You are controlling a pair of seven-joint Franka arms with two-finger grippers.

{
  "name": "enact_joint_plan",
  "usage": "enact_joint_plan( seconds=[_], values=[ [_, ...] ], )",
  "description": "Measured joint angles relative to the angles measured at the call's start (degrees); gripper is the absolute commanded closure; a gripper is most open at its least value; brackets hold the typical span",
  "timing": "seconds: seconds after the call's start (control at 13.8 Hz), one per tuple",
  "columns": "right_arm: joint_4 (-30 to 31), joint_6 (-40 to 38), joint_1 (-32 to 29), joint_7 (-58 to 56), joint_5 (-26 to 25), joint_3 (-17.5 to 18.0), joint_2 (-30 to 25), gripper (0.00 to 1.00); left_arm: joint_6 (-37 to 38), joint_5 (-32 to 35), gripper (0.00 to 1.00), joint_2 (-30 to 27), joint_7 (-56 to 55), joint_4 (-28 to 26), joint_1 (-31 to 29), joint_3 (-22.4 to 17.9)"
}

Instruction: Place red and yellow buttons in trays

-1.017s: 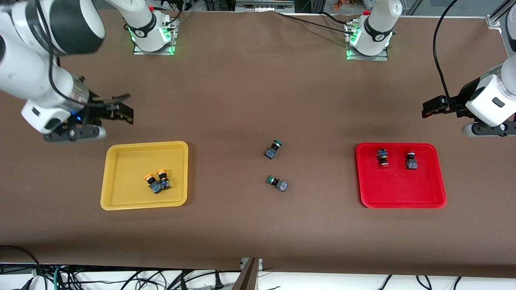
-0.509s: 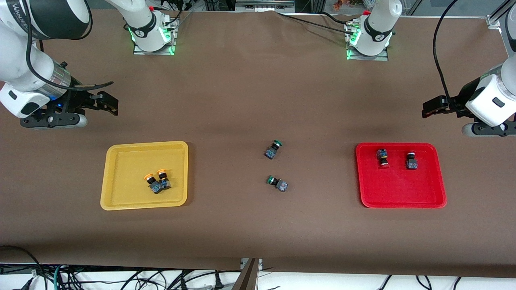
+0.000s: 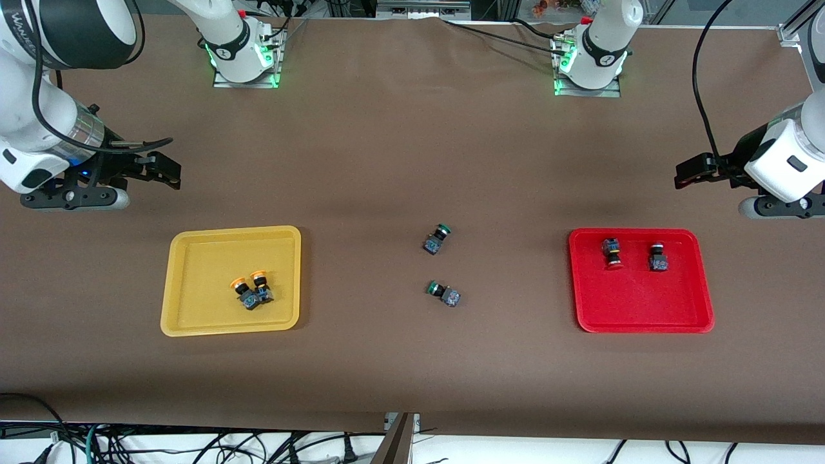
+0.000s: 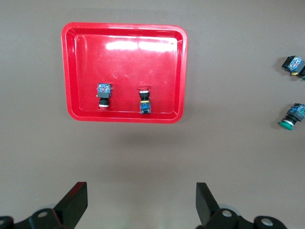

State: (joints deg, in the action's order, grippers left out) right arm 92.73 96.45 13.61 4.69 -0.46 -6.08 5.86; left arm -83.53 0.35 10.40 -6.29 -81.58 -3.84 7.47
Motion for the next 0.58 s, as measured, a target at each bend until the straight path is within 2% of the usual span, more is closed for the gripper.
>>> enact_joint_plan(
  seconds=[0.58],
  values=[
    [-2.94, -0.27, 0.05, -0.01, -0.02, 0.09, 0.05, 0.0, 0.0, 0.0, 0.0, 0.32, 0.0, 0.0, 0.0, 0.0]
  ],
)
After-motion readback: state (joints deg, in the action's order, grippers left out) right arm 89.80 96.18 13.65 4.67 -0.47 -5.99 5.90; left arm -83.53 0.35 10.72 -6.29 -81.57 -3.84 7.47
